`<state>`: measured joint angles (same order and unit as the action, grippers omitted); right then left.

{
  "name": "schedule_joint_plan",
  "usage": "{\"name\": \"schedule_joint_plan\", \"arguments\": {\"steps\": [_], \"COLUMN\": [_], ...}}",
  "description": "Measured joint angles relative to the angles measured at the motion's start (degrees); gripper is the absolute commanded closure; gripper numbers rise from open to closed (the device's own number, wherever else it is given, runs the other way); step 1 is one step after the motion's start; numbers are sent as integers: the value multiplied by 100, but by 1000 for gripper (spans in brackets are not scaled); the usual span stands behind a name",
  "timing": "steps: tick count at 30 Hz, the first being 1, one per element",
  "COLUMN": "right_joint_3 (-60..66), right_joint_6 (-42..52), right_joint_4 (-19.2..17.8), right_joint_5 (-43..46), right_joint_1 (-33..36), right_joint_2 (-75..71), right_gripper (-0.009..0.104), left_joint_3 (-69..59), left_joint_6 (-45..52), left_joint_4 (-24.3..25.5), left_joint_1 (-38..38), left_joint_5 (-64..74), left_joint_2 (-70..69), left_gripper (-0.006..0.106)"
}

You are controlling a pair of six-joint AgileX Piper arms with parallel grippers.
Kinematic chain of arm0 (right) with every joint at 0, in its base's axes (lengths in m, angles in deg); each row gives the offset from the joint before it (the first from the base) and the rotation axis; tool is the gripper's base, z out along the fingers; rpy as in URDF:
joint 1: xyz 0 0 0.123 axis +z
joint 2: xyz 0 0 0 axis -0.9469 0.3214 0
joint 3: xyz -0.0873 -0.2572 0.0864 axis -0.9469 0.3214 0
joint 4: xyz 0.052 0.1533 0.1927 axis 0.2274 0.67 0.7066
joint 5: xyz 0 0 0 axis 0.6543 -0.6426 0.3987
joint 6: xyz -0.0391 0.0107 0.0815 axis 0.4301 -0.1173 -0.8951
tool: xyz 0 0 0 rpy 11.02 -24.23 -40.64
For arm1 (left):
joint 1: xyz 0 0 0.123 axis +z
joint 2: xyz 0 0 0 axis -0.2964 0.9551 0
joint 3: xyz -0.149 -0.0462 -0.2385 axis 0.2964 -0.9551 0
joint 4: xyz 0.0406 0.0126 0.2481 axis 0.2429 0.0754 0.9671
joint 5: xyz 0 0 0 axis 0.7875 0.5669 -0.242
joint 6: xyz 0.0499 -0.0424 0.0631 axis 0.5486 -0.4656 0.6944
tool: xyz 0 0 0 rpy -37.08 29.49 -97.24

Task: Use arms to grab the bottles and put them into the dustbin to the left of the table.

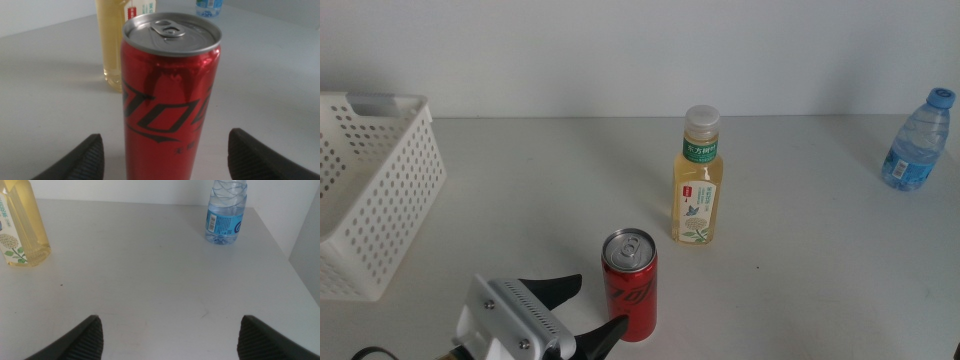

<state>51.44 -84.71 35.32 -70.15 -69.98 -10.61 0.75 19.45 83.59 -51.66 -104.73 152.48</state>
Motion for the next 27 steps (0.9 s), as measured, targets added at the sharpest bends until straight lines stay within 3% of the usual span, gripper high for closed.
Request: {"name": "schedule_joint_plan", "arguments": {"steps": [5,22,25,27], "right_joint_3": [0,0,0,0], "right_joint_6": [0,0,0,0], "right_joint_4": [0,0,0,0], "right_joint_5": [0,0,0,0], "right_joint_1": [0,0,0,0], "right_joint_2": [0,0,0,0], "right_gripper": [25,25,25,25], "left_joint_3": [370,1486,1597,1620], "left_joint_6": [-40,-200,-206,-206], "left_joint_4": [249,397,399,425], "left_joint_1": [0,0,0,0], "left_joint_5": [0,-6,-1,-1], "left_joint_2": [445,1802,1934,1942], "left_gripper": [19,19,27,40]}}
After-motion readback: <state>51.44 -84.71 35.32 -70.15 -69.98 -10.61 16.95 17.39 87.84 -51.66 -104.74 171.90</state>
